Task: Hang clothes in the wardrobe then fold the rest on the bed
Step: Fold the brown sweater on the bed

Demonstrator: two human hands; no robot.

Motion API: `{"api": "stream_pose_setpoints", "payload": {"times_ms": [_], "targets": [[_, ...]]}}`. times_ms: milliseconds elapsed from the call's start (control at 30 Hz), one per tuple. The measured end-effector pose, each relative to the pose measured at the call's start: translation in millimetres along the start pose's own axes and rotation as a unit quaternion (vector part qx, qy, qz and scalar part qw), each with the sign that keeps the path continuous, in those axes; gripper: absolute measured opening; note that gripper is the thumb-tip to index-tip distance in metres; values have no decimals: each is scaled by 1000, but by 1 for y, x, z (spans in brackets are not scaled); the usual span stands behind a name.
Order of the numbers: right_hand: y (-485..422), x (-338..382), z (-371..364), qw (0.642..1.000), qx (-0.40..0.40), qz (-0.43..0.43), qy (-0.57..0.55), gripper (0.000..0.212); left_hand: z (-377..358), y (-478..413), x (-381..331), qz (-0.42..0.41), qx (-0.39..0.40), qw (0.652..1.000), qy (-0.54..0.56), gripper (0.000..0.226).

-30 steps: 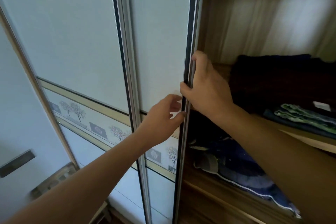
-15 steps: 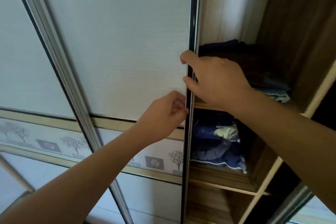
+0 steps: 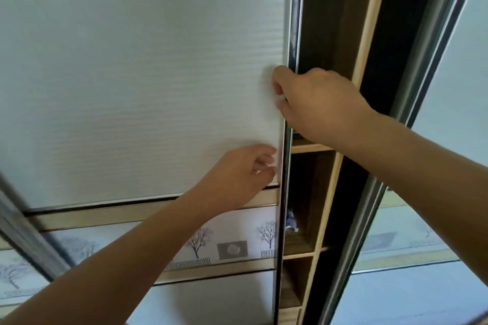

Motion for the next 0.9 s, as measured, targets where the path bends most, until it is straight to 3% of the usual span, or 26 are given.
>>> {"api": "stream_pose_setpoints", "payload": {"times_ms": [133, 333, 800, 900], "targets": [[6, -21, -4, 997, 48, -37, 38, 7, -21, -20, -8, -30, 31, 999, 8, 34], [21, -48, -2, 992, 50, -86, 77, 15, -50, -40, -22, -91, 60, 993, -35, 41], [28, -81, 6, 977, 97, -156, 110, 4, -88, -64, -48, -165, 122, 973, -103, 55], [31, -85, 4, 972, 102, -176, 119, 16, -93, -68, -49, -175, 126, 971, -105, 56]]}}
Point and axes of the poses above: each hand's wrist, its own y-axis away from the middle knuckle, its own z-axis out of the back of the hand, x = y × z, the point moved 4 cm from there along -y, towards the middle knuckle, and after that the axes turned 1 degree about z, right-handed, at the moved point
